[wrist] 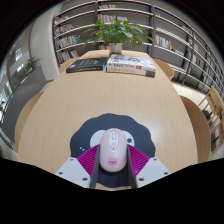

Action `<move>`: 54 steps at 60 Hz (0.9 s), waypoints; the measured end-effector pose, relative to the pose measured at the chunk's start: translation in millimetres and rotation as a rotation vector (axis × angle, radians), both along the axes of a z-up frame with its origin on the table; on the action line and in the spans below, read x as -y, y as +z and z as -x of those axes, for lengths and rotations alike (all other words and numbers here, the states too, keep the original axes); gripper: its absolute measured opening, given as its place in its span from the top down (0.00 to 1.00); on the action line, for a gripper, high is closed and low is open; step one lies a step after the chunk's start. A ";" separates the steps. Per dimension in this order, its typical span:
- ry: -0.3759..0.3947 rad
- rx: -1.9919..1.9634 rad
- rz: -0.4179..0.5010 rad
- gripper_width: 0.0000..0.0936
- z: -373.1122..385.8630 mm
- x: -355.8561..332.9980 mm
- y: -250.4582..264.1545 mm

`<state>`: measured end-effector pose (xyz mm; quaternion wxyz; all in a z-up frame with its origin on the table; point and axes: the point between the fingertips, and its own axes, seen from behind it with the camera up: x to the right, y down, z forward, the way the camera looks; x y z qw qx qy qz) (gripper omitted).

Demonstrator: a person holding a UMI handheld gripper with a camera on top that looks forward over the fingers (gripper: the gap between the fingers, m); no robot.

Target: Arrange mouse

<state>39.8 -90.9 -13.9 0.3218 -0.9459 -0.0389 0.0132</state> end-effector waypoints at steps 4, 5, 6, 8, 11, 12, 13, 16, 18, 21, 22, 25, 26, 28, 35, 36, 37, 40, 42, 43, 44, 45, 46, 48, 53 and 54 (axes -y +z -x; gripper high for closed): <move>-0.011 0.025 0.015 0.40 -4.2 1.3 -1.0; -0.014 0.041 0.020 0.36 -6.8 2.0 0.1; -0.013 0.055 0.027 0.30 -8.8 1.1 1.6; -0.009 0.074 0.035 0.26 -11.7 5.7 8.0; -0.004 0.070 0.019 0.20 -6.9 5.9 24.2; -0.005 0.065 0.008 0.20 -4.4 5.5 31.9; -0.007 0.062 -0.001 0.20 -0.9 4.8 40.6; -0.018 0.060 -0.037 0.20 2.3 7.2 66.5; -0.028 0.064 -0.059 0.20 5.0 5.6 83.3; -0.038 0.068 -0.097 0.20 9.3 14.4 116.8; -0.043 0.067 -0.111 0.20 11.1 17.3 126.7; -0.053 0.062 -0.156 0.20 18.9 25.2 154.9; -0.055 0.060 -0.170 0.20 21.8 28.7 164.3; -0.061 0.053 -0.196 0.20 27.4 35.8 180.7; -0.068 0.025 -0.252 0.21 50.7 63.0 224.0; -0.068 0.021 -0.262 0.21 54.5 68.3 226.7; -0.067 0.017 -0.268 0.21 57.3 71.2 230.9; -0.068 0.013 -0.280 0.20 63.7 79.1 244.1; -0.069 0.015 -0.291 0.20 67.5 85.3 249.9; -0.069 0.016 -0.297 0.21 69.5 89.6 249.3; -0.068 0.016 -0.299 0.21 71.7 92.7 250.6; -0.067 0.013 -0.300 0.21 75.4 98.7 251.2; -0.065 0.009 -0.299 0.21 77.2 100.5 254.7; -0.061 -0.002 -0.305 0.21 82.2 106.2 257.8; -0.053 -0.011 -0.318 0.20 92.8 121.9 260.7; -0.051 -0.007 -0.316 0.20 93.2 124.5 260.9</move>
